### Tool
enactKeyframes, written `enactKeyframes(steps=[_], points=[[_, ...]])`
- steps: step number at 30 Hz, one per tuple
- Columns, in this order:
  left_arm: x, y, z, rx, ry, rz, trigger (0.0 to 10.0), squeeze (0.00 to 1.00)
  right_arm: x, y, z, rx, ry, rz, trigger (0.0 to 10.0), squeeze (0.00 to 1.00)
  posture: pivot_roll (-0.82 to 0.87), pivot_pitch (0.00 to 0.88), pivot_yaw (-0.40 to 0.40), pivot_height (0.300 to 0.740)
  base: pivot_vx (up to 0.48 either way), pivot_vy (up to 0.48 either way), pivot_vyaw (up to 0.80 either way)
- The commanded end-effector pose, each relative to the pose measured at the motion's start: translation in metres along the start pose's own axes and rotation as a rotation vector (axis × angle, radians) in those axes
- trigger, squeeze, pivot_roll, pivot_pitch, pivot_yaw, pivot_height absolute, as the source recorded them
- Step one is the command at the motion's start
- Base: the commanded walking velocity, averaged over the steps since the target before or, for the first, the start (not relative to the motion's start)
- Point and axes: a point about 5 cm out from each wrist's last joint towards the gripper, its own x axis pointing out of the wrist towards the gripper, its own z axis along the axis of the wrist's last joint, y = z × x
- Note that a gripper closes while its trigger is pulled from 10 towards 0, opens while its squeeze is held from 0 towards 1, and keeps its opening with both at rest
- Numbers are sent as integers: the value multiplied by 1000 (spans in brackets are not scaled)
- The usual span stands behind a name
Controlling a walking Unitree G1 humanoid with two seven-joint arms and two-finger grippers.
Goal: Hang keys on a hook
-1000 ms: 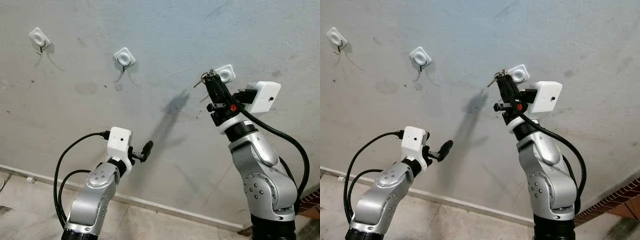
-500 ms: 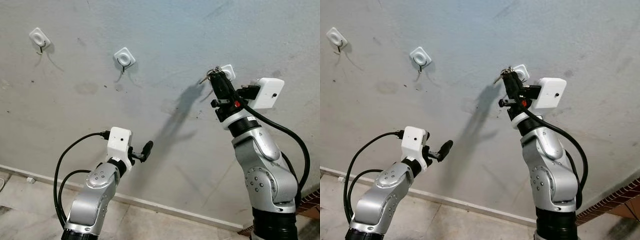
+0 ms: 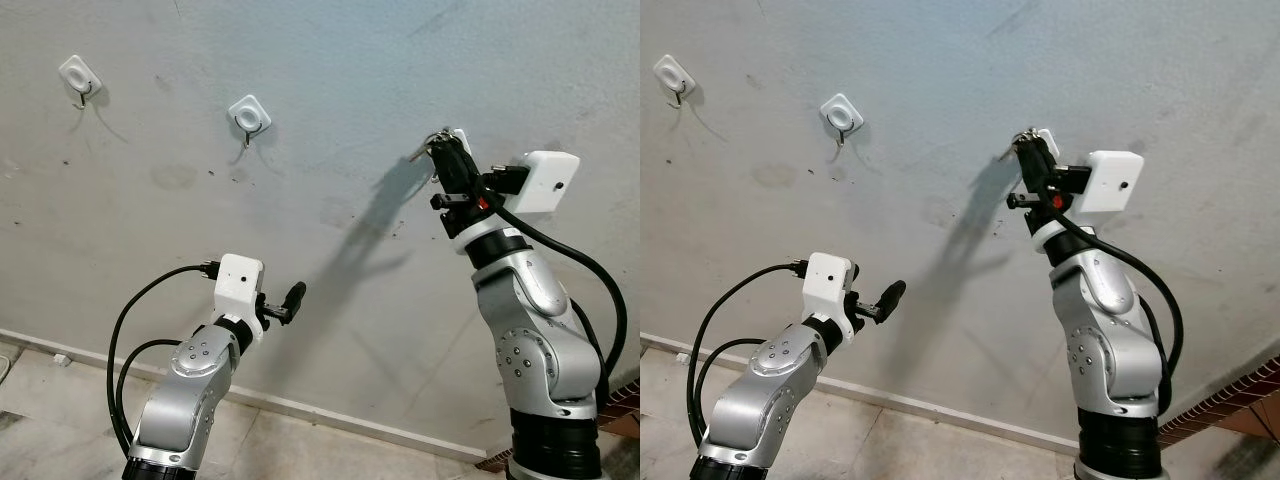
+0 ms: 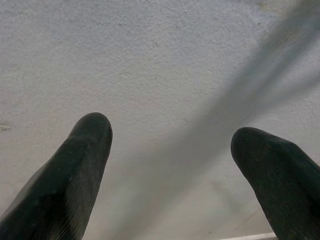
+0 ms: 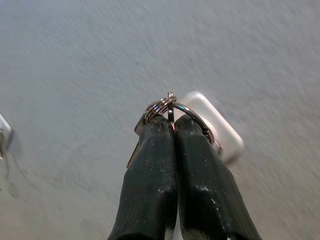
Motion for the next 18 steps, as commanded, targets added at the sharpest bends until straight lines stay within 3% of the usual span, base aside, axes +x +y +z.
enactKeyframes(steps=[1, 18], points=[[1, -3, 3, 10, -3, -15, 10000, 0, -4, -7, 1, -10, -2, -20, 10000, 0, 126, 0, -82, 740, 0, 0, 0], [1, -3, 3, 11, -5, -14, 10000, 0, -12, -6, -12, 9, 42, -25, 10000, 0, 127, 0, -82, 740, 0, 0, 0]])
